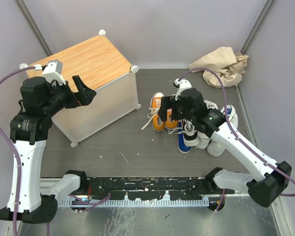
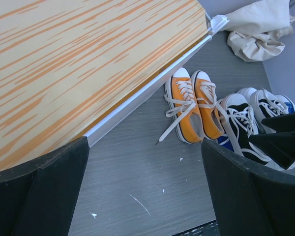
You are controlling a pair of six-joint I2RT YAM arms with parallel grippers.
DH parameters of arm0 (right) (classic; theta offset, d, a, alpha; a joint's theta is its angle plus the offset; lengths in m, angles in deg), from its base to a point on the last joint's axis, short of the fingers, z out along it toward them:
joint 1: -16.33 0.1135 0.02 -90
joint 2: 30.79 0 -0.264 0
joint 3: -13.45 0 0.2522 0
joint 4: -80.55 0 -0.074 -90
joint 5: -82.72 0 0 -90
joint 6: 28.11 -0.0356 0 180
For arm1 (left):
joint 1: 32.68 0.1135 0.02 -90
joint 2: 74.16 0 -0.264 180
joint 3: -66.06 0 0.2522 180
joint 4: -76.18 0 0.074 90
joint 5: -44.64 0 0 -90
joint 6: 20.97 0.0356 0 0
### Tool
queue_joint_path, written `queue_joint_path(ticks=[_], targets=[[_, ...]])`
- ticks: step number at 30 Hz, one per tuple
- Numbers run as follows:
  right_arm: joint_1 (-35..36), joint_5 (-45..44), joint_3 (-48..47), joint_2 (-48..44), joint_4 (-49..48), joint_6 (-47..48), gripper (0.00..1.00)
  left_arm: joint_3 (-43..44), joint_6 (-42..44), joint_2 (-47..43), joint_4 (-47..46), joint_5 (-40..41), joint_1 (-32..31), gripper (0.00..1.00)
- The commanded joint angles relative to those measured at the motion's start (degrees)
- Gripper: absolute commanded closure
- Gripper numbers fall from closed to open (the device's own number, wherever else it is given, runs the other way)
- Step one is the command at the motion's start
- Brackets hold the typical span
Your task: Place and organize the shoes in the shoe cabinet
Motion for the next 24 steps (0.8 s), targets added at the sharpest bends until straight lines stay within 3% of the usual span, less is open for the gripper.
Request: queue_joint_path(ticks=[1,8,17,24], targets=[[0.30,-0.62,-3.79,-1.24,-2.85,1.87,0.00,4.32,1.02,-1.15,-1.69,0.04,-0.20,0.02],[0.37,6.68,-10.57,2.76,-3.67,4.36,0.00,4.98,1.02,-0.65,-1.38,2.37,-0.20,0.02],[4.41,11.73,-26.82,13.35,-3.67,7.28,0.00,5.92,2.94,2.00,-2.58,11.91,-0.24,0.02],[4.57,16.26,-37.31,21.26,-10.07,7.50,0.00,5.01,2.46,4.37,-8.35,19.38,-0.20,0.02]])
